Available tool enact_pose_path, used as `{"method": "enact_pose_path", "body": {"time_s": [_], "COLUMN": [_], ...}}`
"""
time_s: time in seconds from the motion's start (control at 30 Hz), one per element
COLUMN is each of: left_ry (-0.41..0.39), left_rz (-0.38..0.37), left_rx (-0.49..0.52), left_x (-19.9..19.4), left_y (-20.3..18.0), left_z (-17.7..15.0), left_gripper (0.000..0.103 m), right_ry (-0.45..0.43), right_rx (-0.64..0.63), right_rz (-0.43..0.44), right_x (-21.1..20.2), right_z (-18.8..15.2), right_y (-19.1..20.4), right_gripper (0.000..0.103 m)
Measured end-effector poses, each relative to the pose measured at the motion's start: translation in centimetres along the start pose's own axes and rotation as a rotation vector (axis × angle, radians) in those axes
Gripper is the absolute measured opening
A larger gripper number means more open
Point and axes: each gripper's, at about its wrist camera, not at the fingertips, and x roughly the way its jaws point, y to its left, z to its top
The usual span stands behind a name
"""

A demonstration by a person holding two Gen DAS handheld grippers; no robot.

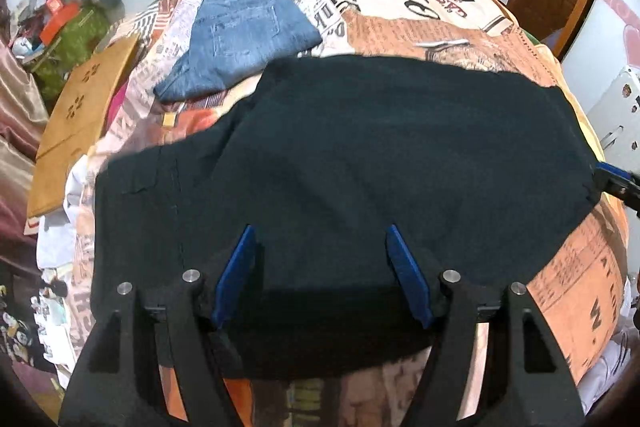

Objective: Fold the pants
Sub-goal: 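Release the black pants and press the fold flat with both grippers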

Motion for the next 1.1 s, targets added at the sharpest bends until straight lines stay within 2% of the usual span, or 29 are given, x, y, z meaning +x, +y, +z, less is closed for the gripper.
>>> {"method": "enact_pose_path", "body": {"time_s": [0.23,0.33,0.47,0.53,0.67,0.77,0.93,1.1], "left_ry": [-0.02,-0.004,0.029,0.011,0.012,0.019,0.015,0.015], "left_rz": [-0.05,-0.059,-0.045,-0.016,-0.029,-0.044,-0.043,-0.043], "left_rx": [0.025,0.049,0.096,0.12,0.118,0.101,0.101,0.1], "left_x": [0.8,1.8,3.6,3.8,4.0,4.3,4.4,4.4], "left_y": [-3.1,-4.7,-6.8,-7.6,-7.6,-7.3,-7.3,-7.4], "left_z": [3.4,4.2,4.0,3.7,3.7,3.8,3.8,3.8], "left_gripper": [0.069,0.072,0.075,0.08,0.083,0.087,0.089,0.089], "right_ry": [-0.069,-0.076,-0.059,-0.041,-0.053,-0.07,-0.092,-0.127], "right_rx": [0.274,0.351,0.395,0.416,0.421,0.425,0.417,0.38], "right_rz": [-0.123,-0.132,-0.113,-0.107,-0.114,-0.132,-0.171,-0.181], "right_x": [-3.4,-3.6,-2.6,-1.9,-0.9,-0.6,-0.6,-1.1], "right_z": [-1.9,-2.5,-2.5,-2.8,-2.8,-2.6,-2.3,-1.6], "right_y": [-9.6,-12.4,-13.7,-13.8,-14.1,-14.3,-14.6,-13.7], "right_gripper": [0.062,0.062,0.062,0.062,0.06,0.05,0.02,0.01]}}
